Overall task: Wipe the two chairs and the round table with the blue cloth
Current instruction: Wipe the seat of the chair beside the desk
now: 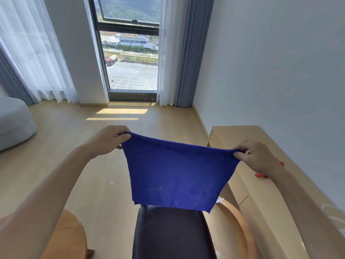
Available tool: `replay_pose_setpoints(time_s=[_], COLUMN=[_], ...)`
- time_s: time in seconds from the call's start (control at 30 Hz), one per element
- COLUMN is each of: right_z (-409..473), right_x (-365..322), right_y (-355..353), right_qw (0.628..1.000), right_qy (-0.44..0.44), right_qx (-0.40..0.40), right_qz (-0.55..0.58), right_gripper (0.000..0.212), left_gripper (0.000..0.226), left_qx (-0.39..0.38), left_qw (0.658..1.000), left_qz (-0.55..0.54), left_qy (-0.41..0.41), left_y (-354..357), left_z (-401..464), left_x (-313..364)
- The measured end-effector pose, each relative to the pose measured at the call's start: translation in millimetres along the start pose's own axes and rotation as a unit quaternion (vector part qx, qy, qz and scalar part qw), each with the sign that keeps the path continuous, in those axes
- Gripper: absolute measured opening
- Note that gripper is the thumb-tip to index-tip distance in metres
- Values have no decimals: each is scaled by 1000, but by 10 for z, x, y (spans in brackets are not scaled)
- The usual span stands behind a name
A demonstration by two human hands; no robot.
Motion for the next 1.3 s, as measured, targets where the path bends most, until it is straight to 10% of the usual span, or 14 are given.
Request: replay_pose_setpoints(time_s=[0.27, 0.47, 0.83, 1.1, 1.3], right_z=[-2, 247, 411, 416, 363], right_x=[1, -1348, -1711, -1665, -1500], right_y=[202, 512, 555, 257, -166], right_qw=[974, 972, 974, 947, 919], right_qy=[66, -138, -139, -102, -101], right_qx=[-159, -68, 35, 90, 185], right_qz=[-147, 179, 175, 291, 334], right_gripper=[26, 53, 11, 14, 22], left_gripper=[25, 17, 19, 30, 29], left_qx=[33, -6, -125, -182, -89], left_qw=[992, 967, 923, 972, 996], left_qz=[31, 81, -358, -133, -5], left_qy=[116, 243, 69, 62, 23], left_y=[134, 583, 720, 1258, 1523], left_z=[-22, -34, -267, -360, -237], left_x=[371, 933, 414, 12, -337])
Point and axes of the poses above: each hand's wrist, its own z-axis towards the middle knuckle, its own y-axis out of the palm, x = y × z, the point moved 3 cm from there along z, towards the middle knuckle, and after that the axes turned 8 degrees about -y, right-handed, at the moved point
